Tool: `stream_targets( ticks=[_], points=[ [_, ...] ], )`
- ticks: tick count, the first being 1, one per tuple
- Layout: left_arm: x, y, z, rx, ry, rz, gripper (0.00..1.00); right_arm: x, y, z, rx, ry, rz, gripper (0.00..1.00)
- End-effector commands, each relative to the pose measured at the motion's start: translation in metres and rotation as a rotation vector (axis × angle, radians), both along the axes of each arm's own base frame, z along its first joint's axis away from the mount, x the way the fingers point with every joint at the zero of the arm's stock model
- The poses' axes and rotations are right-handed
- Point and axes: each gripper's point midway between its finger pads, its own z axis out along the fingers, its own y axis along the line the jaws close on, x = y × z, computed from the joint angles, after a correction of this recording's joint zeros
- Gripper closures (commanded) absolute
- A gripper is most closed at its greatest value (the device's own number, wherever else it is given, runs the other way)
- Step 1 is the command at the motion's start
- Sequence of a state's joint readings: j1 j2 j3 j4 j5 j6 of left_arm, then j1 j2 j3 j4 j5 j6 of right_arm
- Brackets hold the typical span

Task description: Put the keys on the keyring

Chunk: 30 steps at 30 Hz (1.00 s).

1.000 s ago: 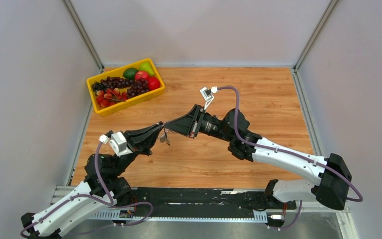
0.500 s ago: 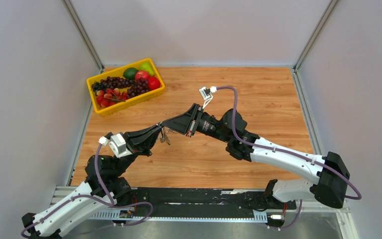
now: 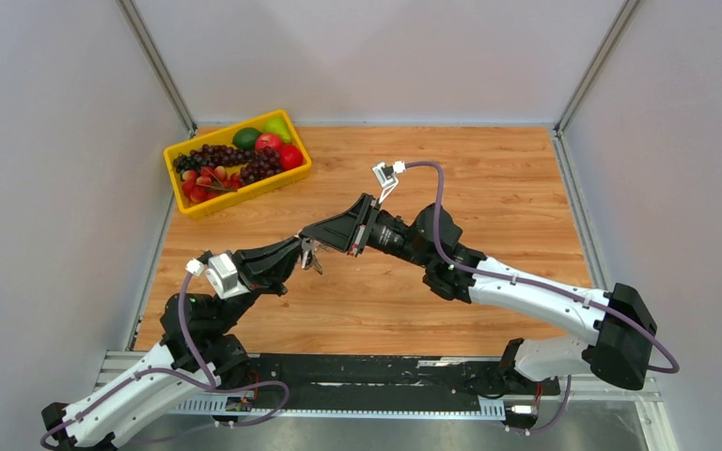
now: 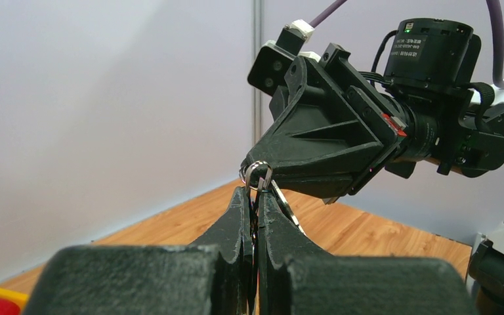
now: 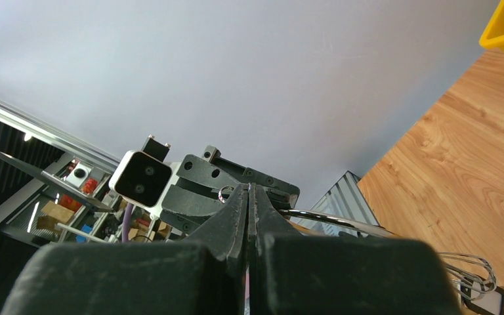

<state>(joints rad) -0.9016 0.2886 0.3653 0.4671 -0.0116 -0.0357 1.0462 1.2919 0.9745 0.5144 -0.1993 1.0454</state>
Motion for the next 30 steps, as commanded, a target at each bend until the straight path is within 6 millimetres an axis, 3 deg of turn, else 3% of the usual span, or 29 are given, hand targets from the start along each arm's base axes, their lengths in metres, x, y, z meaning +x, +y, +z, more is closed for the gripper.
stream_targets(
  ticks=[1, 14, 21, 30],
  points=[
    [-0.007, 0.006, 0.018, -0.046, -0.064, -0.005, 1.0, -0.01, 0.004, 0.019, 0.046, -0.004, 0.044, 1.0],
    [0.007, 0.021, 0.016, -0.083, -0.035, 0.099, 0.99, -0.02, 0.005, 0.024, 0.065, 0.014, 0.081, 1.0],
    [0.011, 0.023, 0.019, -0.101, -0.03, 0.122, 0.99, -0.019, 0.013, 0.019, 0.065, 0.049, 0.088, 1.0],
    [0.01, 0.022, 0.016, -0.094, -0.027, 0.116, 0.99, -0.018, 0.012, 0.029, 0.103, 0.026, 0.08, 1.0]
  ],
)
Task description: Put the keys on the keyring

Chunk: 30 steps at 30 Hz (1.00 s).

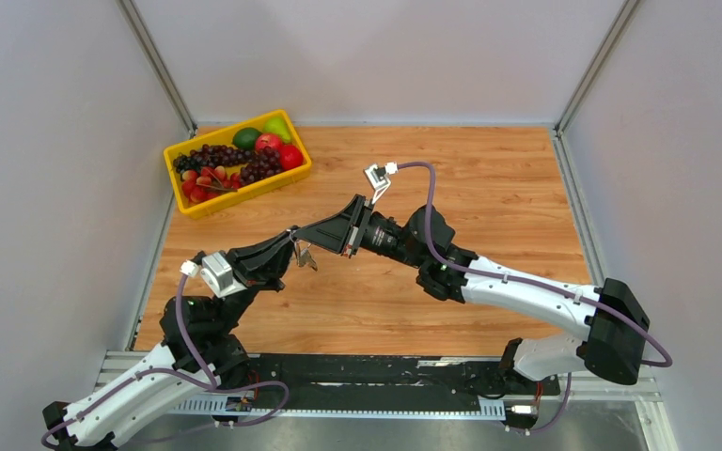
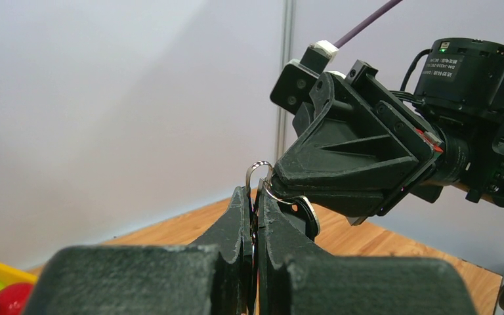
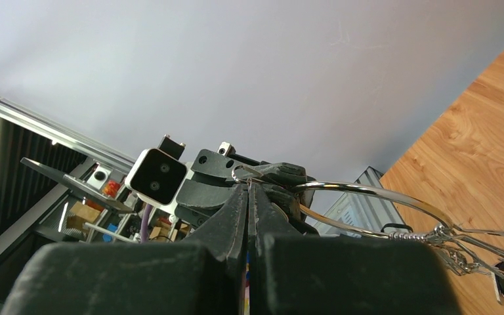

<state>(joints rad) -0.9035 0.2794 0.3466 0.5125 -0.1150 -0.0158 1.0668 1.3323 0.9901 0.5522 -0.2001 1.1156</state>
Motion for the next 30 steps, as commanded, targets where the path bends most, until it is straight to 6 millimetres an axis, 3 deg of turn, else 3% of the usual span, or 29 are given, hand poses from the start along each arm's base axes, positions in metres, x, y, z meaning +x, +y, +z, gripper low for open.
stream_targets(
  ticks=[1, 15, 30],
  points=[
    [-0.001, 0.007, 0.011, -0.038, -0.035, 0.021, 0.99, -0.012, 0.0, 0.028, 0.077, -0.037, 0.037, 1.0],
    [-0.01, 0.003, 0.009, -0.006, -0.05, -0.024, 1.0, -0.011, -0.011, 0.059, 0.137, -0.104, 0.023, 1.0],
    [-0.018, -0.005, 0.01, 0.037, -0.05, -0.083, 1.0, -0.012, -0.013, 0.056, 0.116, -0.107, 0.04, 1.0]
  ],
)
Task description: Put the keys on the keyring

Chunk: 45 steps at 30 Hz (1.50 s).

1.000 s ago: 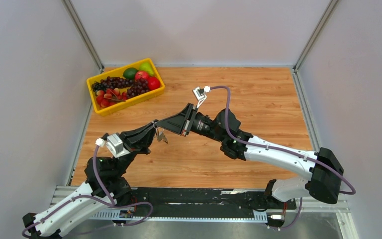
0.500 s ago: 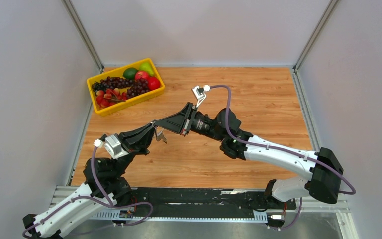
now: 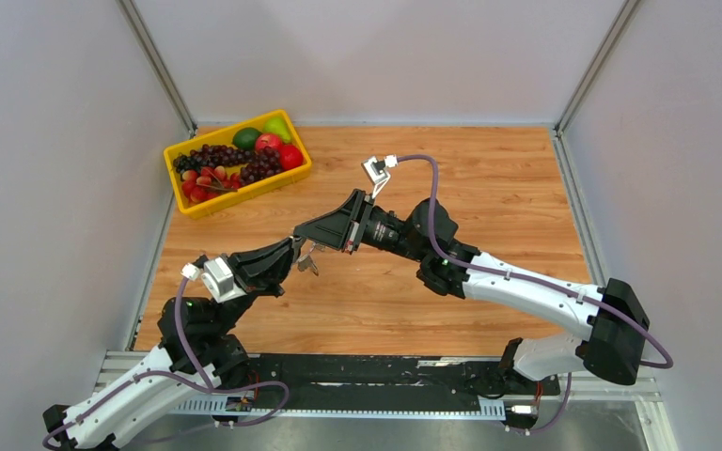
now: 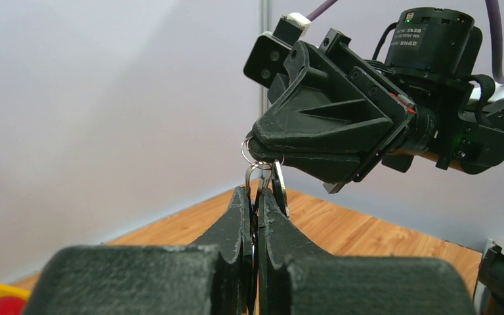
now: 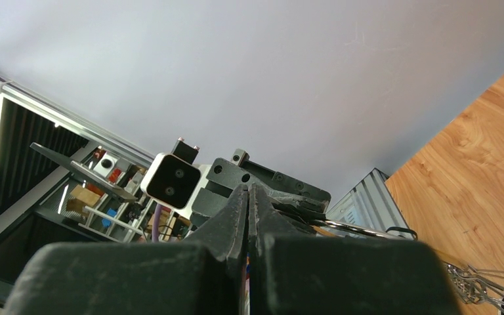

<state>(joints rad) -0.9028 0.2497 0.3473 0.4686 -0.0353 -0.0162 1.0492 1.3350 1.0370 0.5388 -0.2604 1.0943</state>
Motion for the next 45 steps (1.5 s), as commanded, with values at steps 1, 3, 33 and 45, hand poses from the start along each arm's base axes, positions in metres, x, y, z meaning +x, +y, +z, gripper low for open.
stream_targets(
  ticks=[1, 3, 33, 45],
  points=[
    [-0.006, 0.001, 0.012, 0.005, -0.019, -0.018, 1.0, -0.008, -0.01, 0.038, 0.103, -0.052, 0.009, 1.0],
    [-0.005, 0.0, 0.011, 0.008, -0.015, -0.02, 1.0, -0.007, -0.008, 0.038, 0.106, -0.048, 0.013, 1.0],
    [0.006, -0.002, -0.003, 0.052, 0.071, 0.012, 0.69, -0.009, -0.007, 0.055, 0.09, -0.142, -0.047, 1.0],
    [0.013, -0.002, -0.01, 0.087, 0.116, 0.041, 0.98, -0.012, -0.015, 0.061, 0.101, -0.171, -0.059, 1.0]
  ],
)
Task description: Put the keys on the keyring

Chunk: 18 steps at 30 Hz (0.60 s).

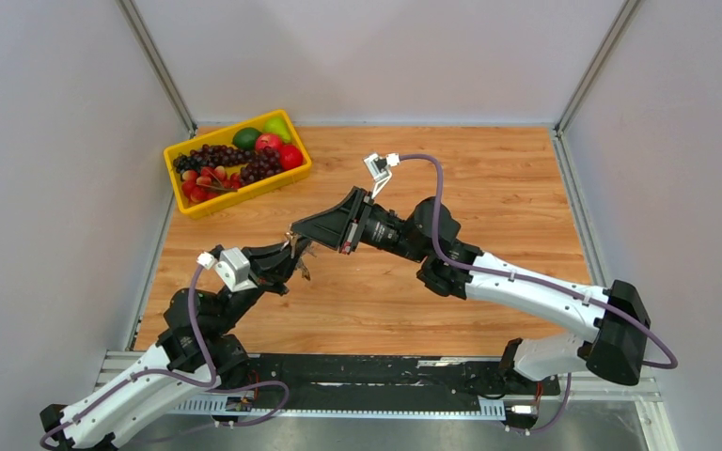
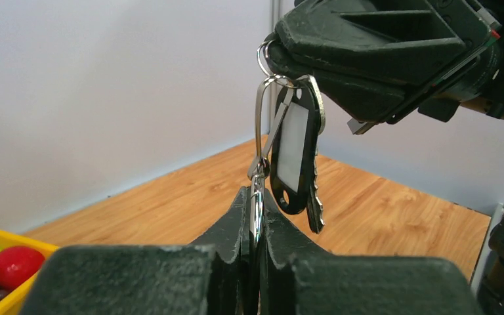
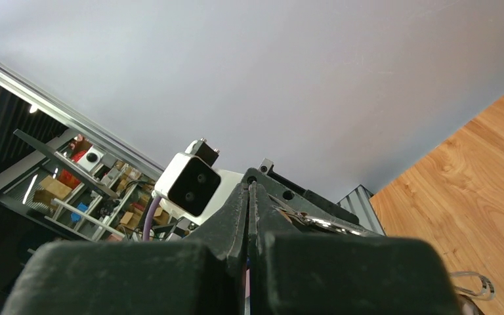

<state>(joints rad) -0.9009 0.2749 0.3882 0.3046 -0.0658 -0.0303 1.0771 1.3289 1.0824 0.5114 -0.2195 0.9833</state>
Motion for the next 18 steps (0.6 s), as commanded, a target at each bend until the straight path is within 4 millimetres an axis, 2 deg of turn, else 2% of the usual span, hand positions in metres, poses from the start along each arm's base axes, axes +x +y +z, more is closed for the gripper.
stream_targets(
  ticks=[1, 9, 13, 16, 18],
  points=[
    [0.003, 0.004, 0.016, -0.007, 0.008, 0.025, 0.99, -0.01, -0.017, 0.046, 0.099, -0.072, -0.01, 1.0],
    [0.008, 0.007, 0.022, -0.032, 0.004, 0.057, 1.0, -0.015, -0.023, 0.035, 0.072, -0.088, -0.005, 1.0],
    [0.012, 0.011, 0.025, -0.053, 0.008, 0.085, 1.0, -0.025, -0.024, 0.027, 0.046, -0.132, 0.04, 0.86],
    [0.014, 0.014, 0.026, -0.065, 0.009, 0.102, 1.0, -0.031, -0.024, 0.013, 0.004, -0.139, 0.069, 0.68],
    [0.015, 0.014, 0.026, -0.066, 0.012, 0.11, 1.0, -0.033, -0.03, 0.007, -0.017, -0.16, 0.062, 0.6]
  ],
)
